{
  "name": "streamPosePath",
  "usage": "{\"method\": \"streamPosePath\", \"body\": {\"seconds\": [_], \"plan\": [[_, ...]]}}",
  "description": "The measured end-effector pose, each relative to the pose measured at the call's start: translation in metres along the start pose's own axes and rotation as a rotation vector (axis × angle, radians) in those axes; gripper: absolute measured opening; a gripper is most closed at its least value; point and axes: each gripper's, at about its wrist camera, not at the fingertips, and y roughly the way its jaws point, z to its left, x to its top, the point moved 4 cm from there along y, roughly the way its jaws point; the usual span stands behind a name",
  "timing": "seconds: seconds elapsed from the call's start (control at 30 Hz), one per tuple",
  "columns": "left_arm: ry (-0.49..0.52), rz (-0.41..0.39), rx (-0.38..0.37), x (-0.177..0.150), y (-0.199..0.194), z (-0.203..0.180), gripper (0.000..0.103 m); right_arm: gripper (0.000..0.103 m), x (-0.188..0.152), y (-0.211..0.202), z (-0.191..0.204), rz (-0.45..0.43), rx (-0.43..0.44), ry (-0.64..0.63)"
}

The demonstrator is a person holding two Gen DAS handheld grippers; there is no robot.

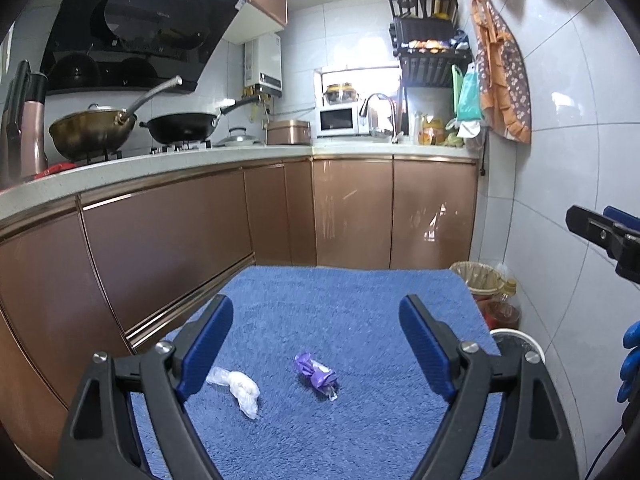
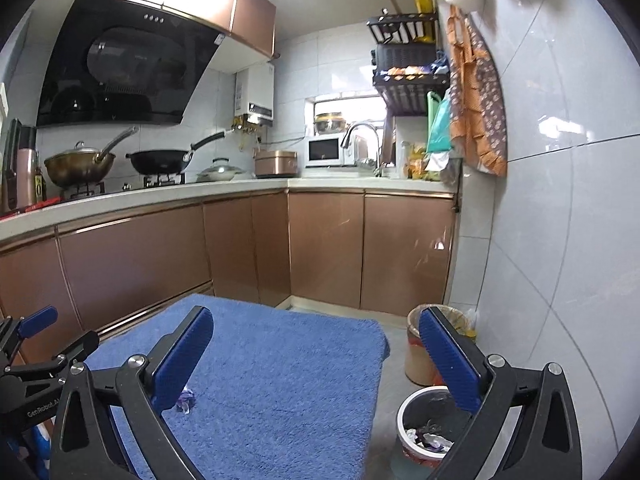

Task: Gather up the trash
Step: 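Move both tools back toward the last clear bag and purple wrapper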

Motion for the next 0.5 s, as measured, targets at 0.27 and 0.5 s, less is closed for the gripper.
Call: {"method": "streamPosePath", "body": {"seconds": [0.27,0.5], "plan": [[-0.05,0.121,0.015,-0.025,0.043,0.024,0.085,0.103,-0.014,0.048,0.021,0.094,0.05,-0.059],[-0.154,0.239,0.076,-0.052,0.077,0.083,0.085,0.103,-0.014,0.096,0.069,0.219,0.14,-0.146]]}}
